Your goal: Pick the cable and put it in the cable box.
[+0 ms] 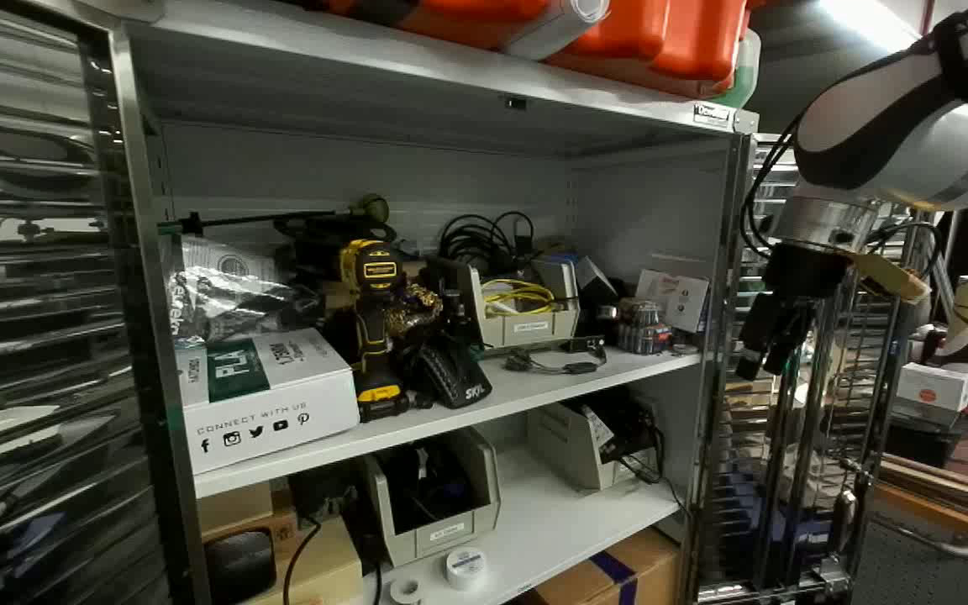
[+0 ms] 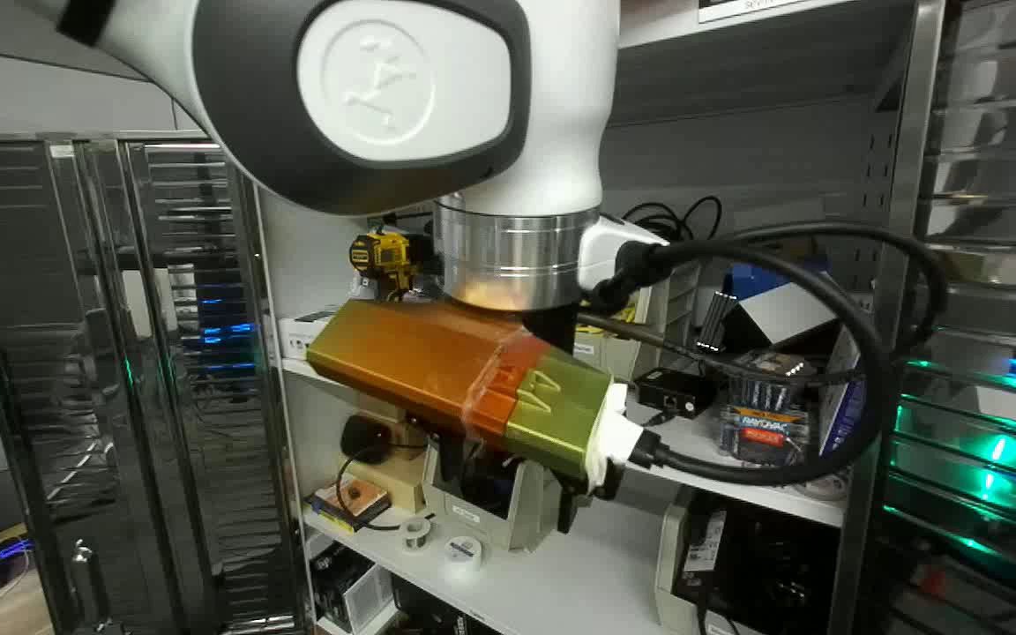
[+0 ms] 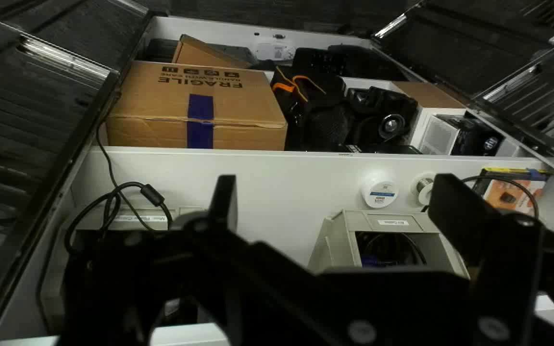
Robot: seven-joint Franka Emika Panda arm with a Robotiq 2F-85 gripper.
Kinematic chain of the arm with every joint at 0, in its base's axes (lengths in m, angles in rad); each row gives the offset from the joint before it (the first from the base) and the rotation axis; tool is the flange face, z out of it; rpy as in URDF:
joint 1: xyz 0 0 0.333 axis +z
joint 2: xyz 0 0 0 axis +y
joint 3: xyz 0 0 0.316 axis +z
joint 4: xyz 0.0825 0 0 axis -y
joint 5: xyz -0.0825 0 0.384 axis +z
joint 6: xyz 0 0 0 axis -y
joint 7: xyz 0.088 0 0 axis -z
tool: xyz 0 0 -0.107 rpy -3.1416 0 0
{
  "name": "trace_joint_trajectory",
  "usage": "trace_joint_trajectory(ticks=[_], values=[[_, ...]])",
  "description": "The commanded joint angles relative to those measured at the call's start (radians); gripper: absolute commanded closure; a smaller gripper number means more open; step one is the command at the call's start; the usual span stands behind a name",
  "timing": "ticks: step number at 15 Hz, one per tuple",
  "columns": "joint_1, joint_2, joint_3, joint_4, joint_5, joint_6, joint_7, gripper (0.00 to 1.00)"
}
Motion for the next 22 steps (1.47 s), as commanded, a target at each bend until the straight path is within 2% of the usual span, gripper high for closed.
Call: trace_joint_trajectory(ticks=[1,7,9,13,19,22], values=[[-0.031,0.003,0.029,0.007,0.011,-0.004,-0.008,0.00],[-0.031,0.000,0.029,0.015,0.011,-0.004,-0.008,0.00],[-0.032,0.036,0.028,0.039,0.011,-0.008,-0.027,0.00],[-0.019,0.134,0.037,0.115,0.003,-0.014,-0.164,0.00],[-0.016,0.249,0.131,0.204,-0.006,-0.017,-0.400,0.00],[-0.020,0.279,0.183,0.229,-0.052,0.016,-0.486,0.00]])
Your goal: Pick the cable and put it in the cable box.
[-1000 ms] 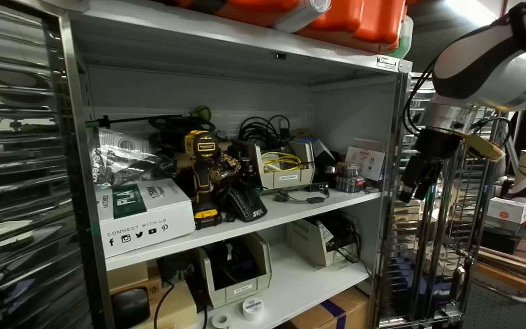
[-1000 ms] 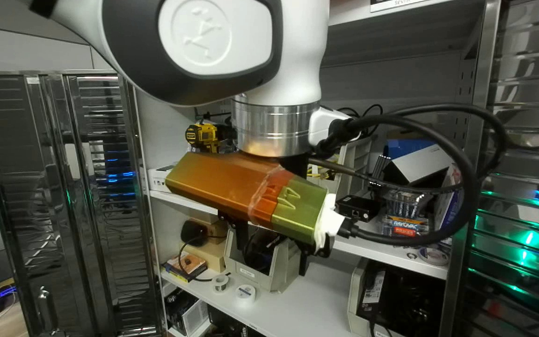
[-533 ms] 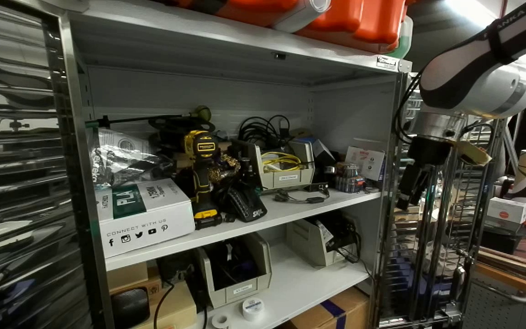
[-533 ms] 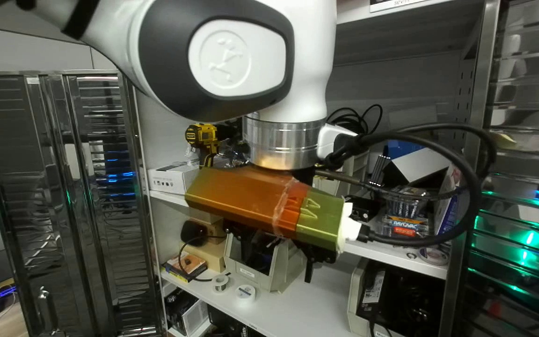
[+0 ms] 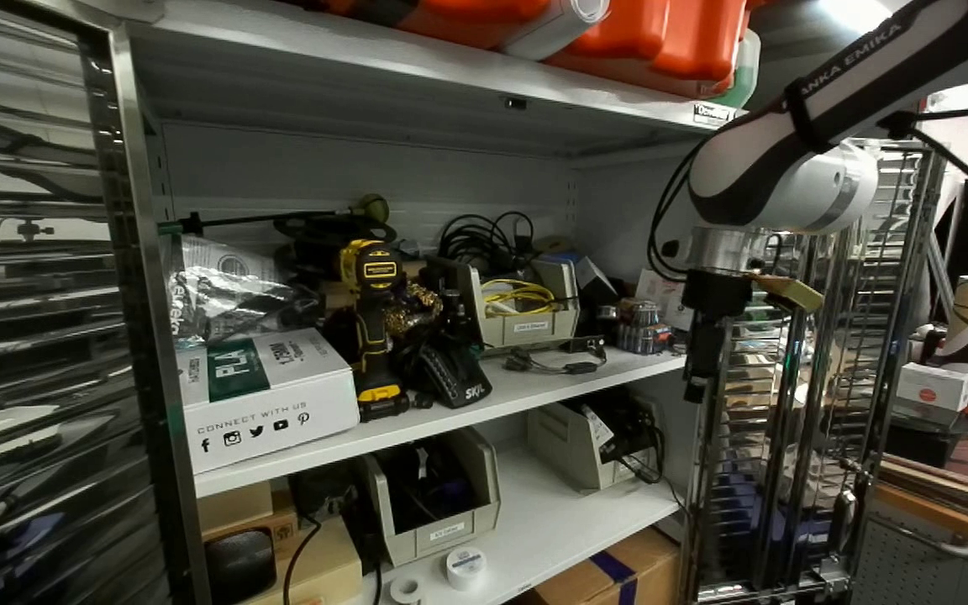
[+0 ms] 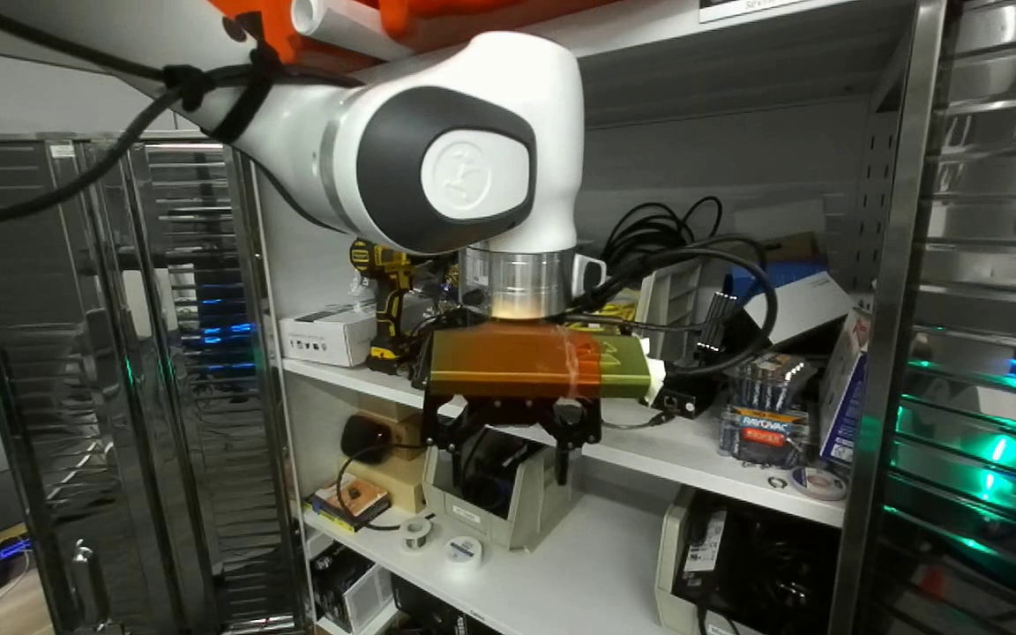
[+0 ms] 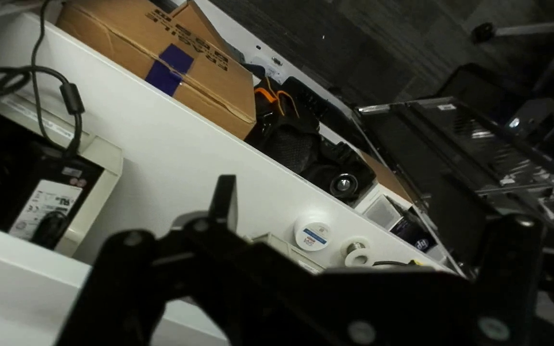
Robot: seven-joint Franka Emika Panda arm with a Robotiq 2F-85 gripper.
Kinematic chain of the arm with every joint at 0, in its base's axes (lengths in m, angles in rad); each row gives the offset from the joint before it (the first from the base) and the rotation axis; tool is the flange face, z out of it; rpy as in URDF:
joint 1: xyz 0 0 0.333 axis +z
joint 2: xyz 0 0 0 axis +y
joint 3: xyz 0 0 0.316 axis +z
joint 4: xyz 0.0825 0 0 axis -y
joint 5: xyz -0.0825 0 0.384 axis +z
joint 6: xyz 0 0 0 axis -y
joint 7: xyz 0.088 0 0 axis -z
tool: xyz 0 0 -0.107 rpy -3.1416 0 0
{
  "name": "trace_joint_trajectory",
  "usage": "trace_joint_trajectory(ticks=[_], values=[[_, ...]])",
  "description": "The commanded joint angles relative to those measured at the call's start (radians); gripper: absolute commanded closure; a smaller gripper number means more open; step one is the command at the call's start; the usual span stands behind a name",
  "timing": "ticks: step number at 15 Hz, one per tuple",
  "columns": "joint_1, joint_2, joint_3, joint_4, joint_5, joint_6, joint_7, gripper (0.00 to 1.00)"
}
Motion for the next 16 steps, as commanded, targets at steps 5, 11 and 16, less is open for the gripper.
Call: trace_joint_trajectory(ticks=[5,11,16], values=[[-0.024,0.088,0.072,0.126,-0.115,0.031,-0.276,0.00],[-0.047,0.224,0.094,0.291,-0.094,0.105,-0.577,0.00],[-0.078,0.351,0.160,0.424,-0.054,0.180,-0.805,0.00]])
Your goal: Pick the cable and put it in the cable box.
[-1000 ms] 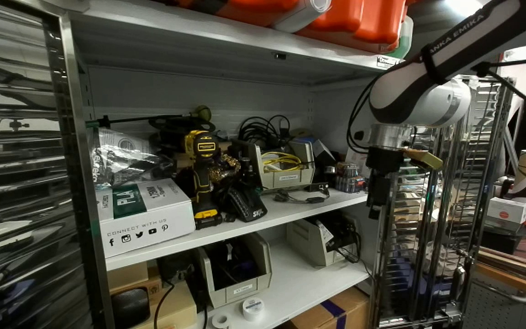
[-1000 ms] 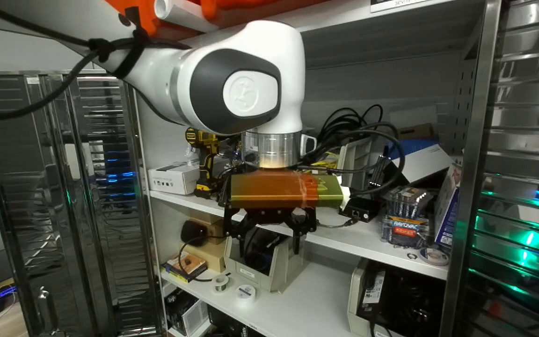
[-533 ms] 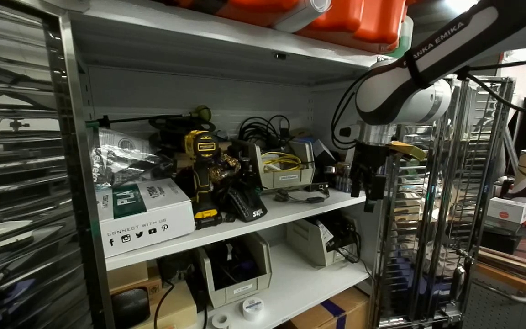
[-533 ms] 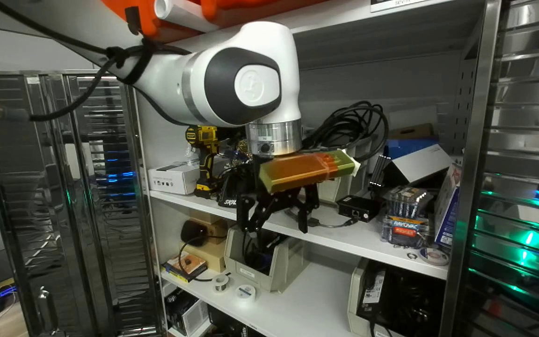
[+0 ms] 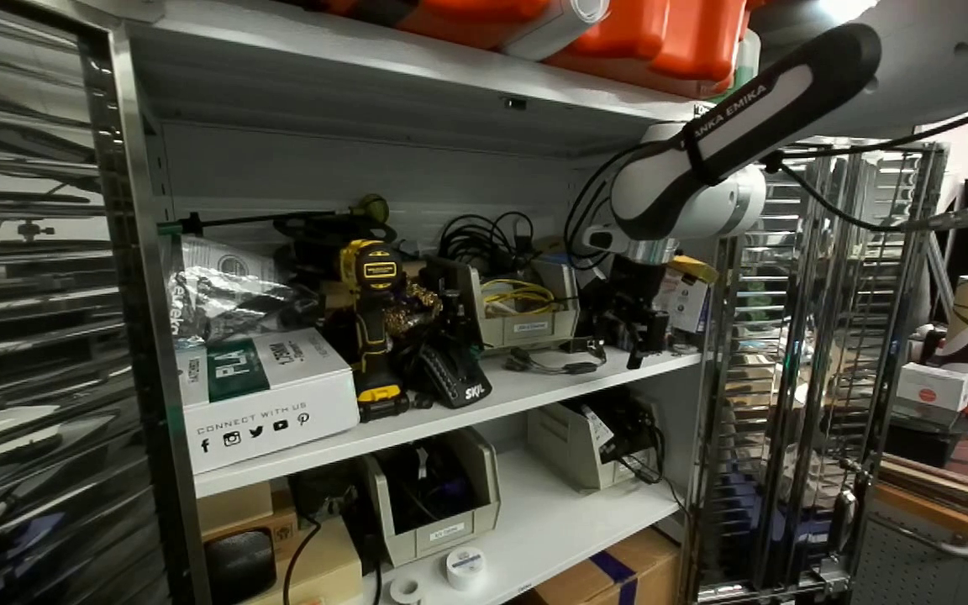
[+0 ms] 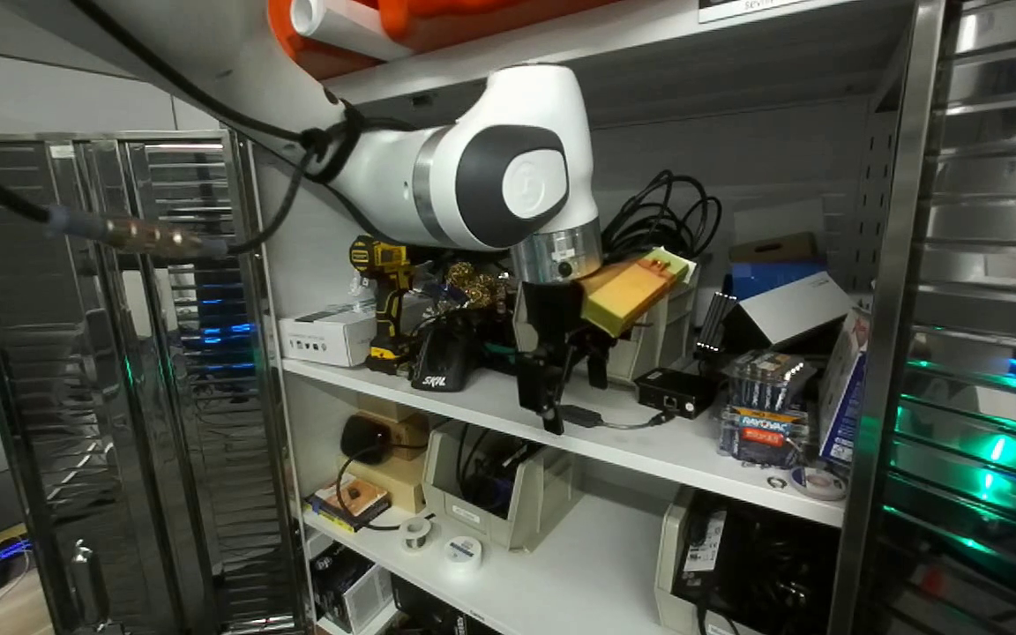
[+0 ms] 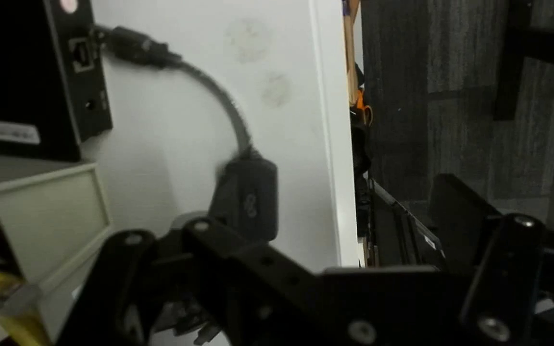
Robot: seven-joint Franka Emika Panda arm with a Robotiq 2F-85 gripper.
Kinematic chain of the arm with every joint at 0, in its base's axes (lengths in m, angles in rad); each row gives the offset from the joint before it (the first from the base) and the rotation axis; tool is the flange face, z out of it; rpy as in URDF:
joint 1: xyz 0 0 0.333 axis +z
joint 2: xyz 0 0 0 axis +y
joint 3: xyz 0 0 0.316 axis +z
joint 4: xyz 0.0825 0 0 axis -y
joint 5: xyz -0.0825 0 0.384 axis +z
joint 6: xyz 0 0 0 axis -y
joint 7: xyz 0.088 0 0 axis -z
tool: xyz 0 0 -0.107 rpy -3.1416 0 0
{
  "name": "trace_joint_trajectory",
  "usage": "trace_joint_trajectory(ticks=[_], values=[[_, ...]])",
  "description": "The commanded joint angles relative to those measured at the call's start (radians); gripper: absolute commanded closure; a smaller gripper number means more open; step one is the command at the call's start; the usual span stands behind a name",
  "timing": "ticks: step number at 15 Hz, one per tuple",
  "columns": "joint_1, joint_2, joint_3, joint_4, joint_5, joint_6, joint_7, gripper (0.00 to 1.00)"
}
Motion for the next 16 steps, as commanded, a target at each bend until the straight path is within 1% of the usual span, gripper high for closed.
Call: trace_joint_trajectory(ticks=[1,6,7,8,9,10,11,12,13,16], values=[[-0.040,0.110,0.064,0.136,0.040,0.017,-0.159,0.00],[-0.065,0.191,0.108,0.233,0.054,-0.019,-0.242,0.00],[-0.069,0.200,0.112,0.246,0.050,-0.030,-0.249,0.01],[-0.076,0.206,0.116,0.256,0.055,-0.042,-0.260,0.09],[-0.081,0.213,0.119,0.267,0.056,-0.055,-0.269,0.13],[-0.087,0.219,0.120,0.276,0.057,-0.069,-0.281,0.29],[-0.090,0.223,0.119,0.284,0.056,-0.083,-0.286,0.36],[-0.092,0.225,0.117,0.291,0.054,-0.106,-0.291,0.47],[-0.094,0.226,0.116,0.299,0.054,-0.126,-0.297,0.54],[-0.094,0.224,0.100,0.321,0.027,-0.219,-0.292,0.77]])
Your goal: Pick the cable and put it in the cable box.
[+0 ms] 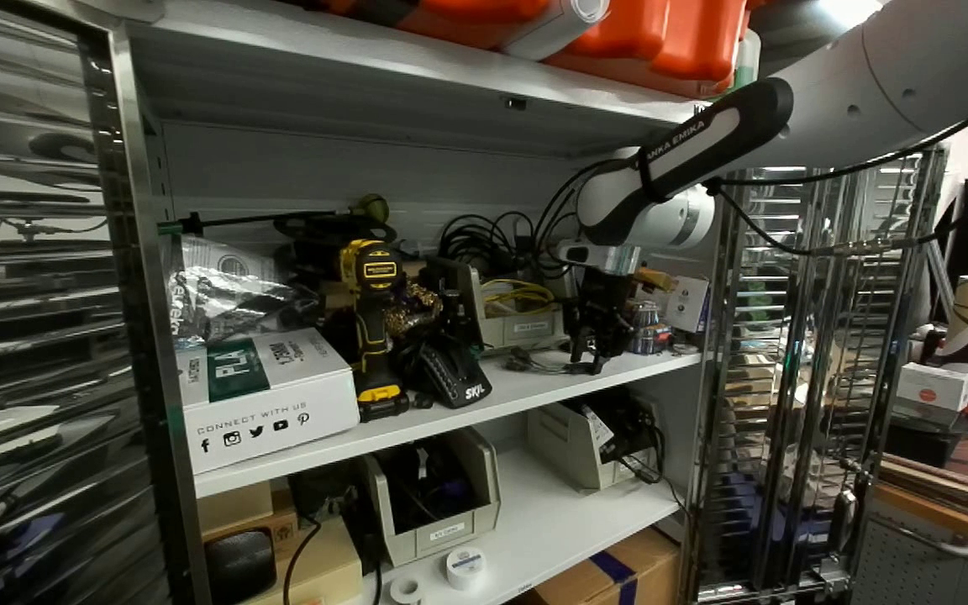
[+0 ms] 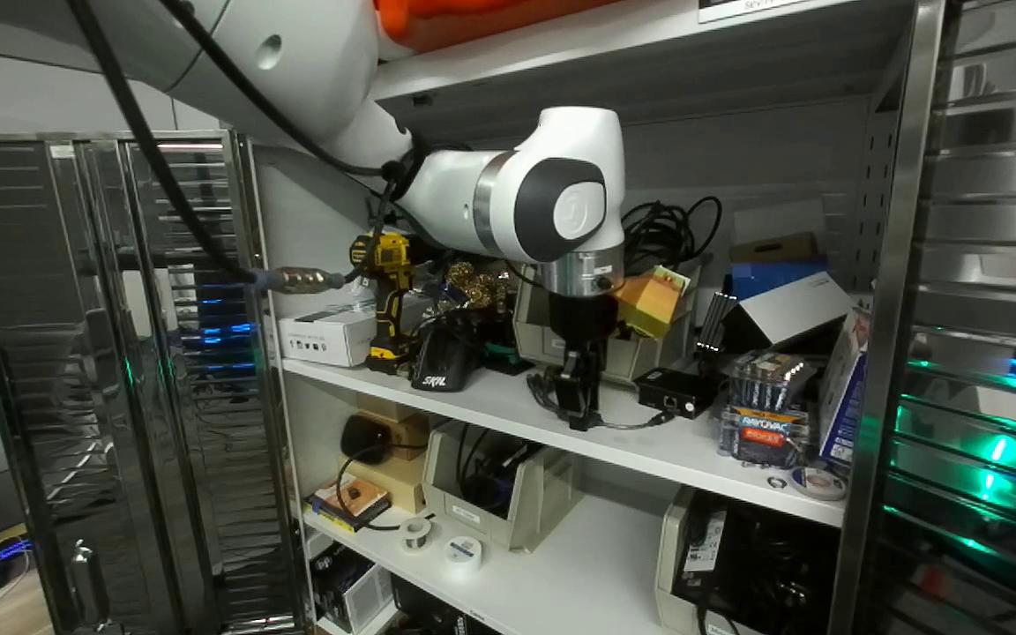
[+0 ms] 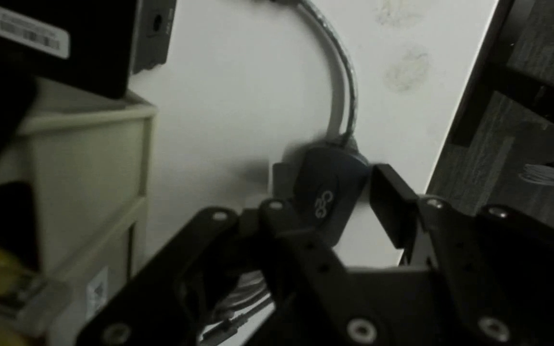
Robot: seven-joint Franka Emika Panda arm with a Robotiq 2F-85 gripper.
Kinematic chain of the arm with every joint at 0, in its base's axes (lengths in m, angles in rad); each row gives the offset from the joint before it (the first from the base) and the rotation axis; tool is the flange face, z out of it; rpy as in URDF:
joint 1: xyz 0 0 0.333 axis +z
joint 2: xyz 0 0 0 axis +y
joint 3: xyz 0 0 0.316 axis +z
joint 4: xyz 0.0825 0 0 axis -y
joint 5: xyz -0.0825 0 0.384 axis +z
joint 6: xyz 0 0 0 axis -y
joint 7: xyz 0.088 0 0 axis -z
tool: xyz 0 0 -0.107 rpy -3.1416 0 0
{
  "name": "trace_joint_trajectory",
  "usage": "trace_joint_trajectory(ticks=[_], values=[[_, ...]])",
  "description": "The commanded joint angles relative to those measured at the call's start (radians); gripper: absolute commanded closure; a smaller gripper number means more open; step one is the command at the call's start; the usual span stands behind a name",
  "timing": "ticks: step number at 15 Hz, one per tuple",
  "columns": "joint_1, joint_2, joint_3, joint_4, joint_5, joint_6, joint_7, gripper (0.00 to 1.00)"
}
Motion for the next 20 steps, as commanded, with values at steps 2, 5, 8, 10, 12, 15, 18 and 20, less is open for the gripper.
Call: trace_joint_trajectory(ticks=[2,5,8,10,12,15,18,20], values=[[-0.015,0.019,-0.004,0.073,-0.021,-0.134,-0.029,0.90],[-0.021,0.016,-0.010,0.079,-0.025,-0.172,-0.032,0.87],[-0.027,-0.017,-0.005,0.048,-0.010,-0.158,-0.035,0.87],[-0.030,-0.061,0.003,0.001,0.007,-0.138,-0.047,0.87],[-0.032,-0.123,0.011,-0.069,0.040,-0.076,-0.050,0.87],[-0.037,-0.232,0.017,-0.191,0.121,0.046,-0.080,0.87],[-0.031,-0.341,0.007,-0.355,0.216,0.233,-0.114,0.87],[-0.018,-0.397,-0.002,-0.443,0.291,0.352,-0.114,0.87]])
